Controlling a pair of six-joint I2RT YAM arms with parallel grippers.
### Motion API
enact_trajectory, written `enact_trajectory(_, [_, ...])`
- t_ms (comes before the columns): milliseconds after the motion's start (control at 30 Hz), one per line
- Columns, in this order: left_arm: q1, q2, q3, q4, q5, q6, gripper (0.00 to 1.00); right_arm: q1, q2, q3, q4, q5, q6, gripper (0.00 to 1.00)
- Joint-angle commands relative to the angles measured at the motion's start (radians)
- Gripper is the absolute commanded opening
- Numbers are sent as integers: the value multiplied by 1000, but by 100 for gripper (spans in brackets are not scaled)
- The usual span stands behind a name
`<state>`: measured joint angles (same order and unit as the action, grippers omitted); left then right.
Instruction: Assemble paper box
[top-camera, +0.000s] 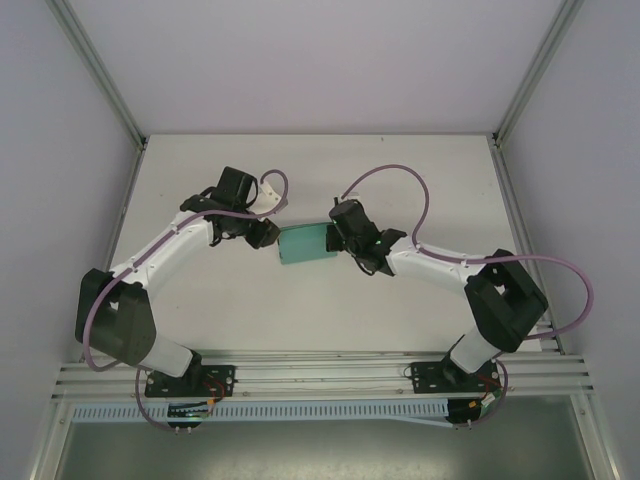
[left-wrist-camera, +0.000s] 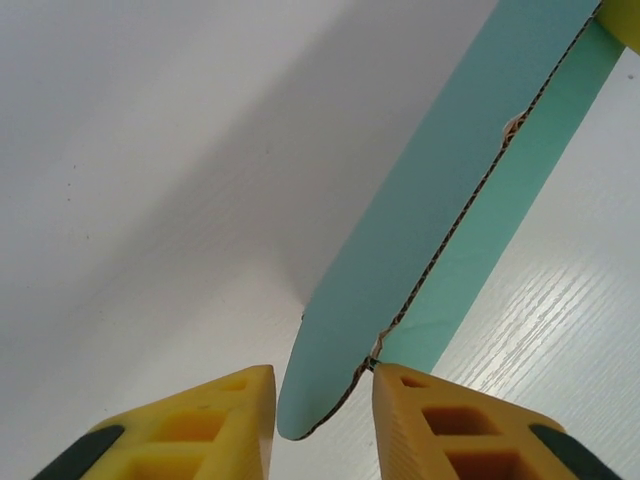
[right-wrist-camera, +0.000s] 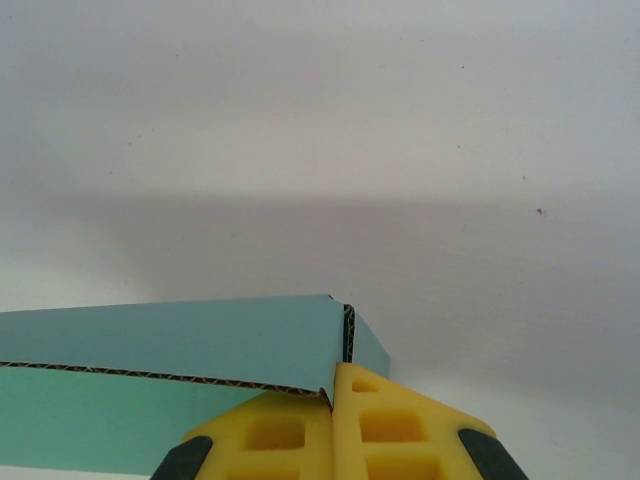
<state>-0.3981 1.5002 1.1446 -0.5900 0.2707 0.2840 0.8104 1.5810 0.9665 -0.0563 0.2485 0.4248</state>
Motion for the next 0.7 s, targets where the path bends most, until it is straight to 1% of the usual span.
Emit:
enact_trajectory(0, [2, 27, 11, 10, -7, -3, 28, 3, 45, -43, -220, -90, -9, 0])
enact_trajectory(33, [2, 36, 16, 7, -2, -1, 27, 3, 43, -44, -217, -92, -9, 0])
enact_trajectory(167, [3, 51, 29, 14, 20, -2, 19, 3, 37, -52, -210, -91, -6, 0])
enact_trajectory(200, [2, 50, 28, 18, 29, -3, 16, 3, 37, -52, -211, -90, -4, 0])
enact_trajectory(300, [2, 41, 19, 42, 42, -34, 7, 3, 40, -52, -208, -89, 0, 0])
enact_trajectory(333, [1, 40, 20, 48, 46, -56, 6, 4, 43, -48, -207, -91, -1, 0])
enact_trajectory(433, [1, 41, 20, 59, 49, -156, 7, 5, 54, -39, -219, -82, 13, 0])
enact_trajectory(500, [-1, 37, 10, 58, 32, -245, 7, 6, 60, -30, -233, -69, 31, 0])
enact_trajectory(600, [-6, 38, 11, 25, -4, -435, 6, 7, 65, -20, -258, -39, 79, 0])
enact_trajectory(633, [-11, 39, 12, 9, -47, -510, 4, 10, 64, -20, -258, -27, 97, 0])
enact_trajectory(667, [-14, 36, 4, 5, -60, -556, 2, 17, 63, -21, -257, -18, 116, 0])
